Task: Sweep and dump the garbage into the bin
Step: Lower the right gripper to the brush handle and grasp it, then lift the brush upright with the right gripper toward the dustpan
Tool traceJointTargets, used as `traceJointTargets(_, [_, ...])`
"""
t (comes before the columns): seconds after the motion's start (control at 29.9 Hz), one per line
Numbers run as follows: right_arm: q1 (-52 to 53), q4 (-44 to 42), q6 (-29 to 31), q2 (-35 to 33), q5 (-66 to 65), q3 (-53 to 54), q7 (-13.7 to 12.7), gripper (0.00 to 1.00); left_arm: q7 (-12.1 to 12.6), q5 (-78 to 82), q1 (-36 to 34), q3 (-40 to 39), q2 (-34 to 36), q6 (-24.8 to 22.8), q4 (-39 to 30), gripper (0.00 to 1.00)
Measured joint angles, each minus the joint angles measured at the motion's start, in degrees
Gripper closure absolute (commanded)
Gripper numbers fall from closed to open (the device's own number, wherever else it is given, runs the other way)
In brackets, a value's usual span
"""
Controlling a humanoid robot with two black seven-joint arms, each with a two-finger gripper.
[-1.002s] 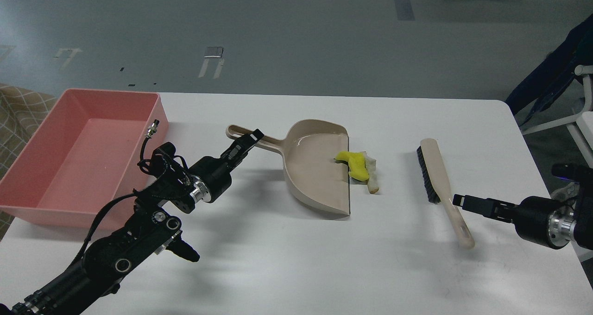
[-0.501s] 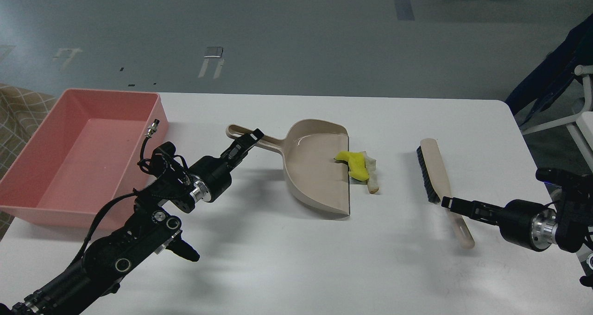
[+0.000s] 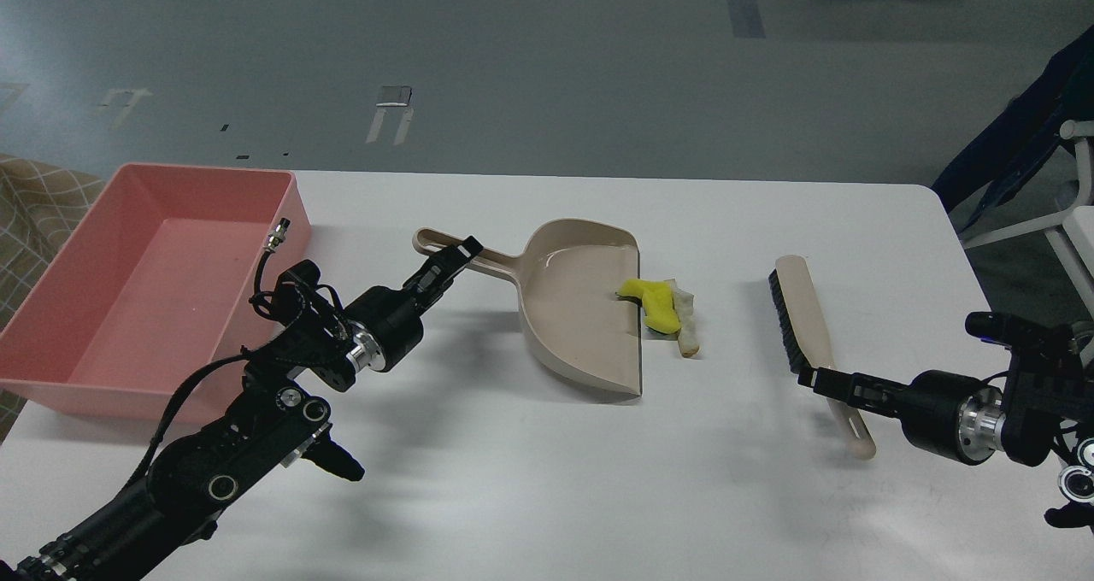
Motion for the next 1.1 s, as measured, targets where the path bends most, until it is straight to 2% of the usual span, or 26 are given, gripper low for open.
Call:
traceJointTargets(0.17, [-0.15, 0.04, 0.00, 0.21, 0.18, 0.00, -1.08, 0.59, 0.00, -0.01, 0.00, -0.01, -0.07, 0.00, 0.03, 1.00])
traceJointTargets(0.2, [-0.18, 0.06, 0.00, 0.36, 0.26, 0.00, -1.16, 0.59, 0.00, 0.00, -0.01, -0.01, -0.07, -0.01, 0.03, 1.00])
traceJointTargets(0.27, [-0.20, 0.06, 0.00, 0.60, 0.33, 0.02, -1.23, 0.73, 0.00, -0.01, -0.01, -0.01, -0.05, -0.01, 0.03, 1.00])
traceJointTargets(0.5, [-0.37, 0.07, 0.00, 1.46, 0.69, 0.13, -4.11, 1.00, 0.00, -0.01, -0.01, 0.00, 0.07, -0.01, 0.03, 1.00])
traceJointTargets(1.1, [-0.28, 3.57, -0.43, -2.27, 0.99, 1.58, -4.70, 1.00, 0.00, 0.06, -0.09, 0.01, -0.03, -0.01, -0.06, 1.00])
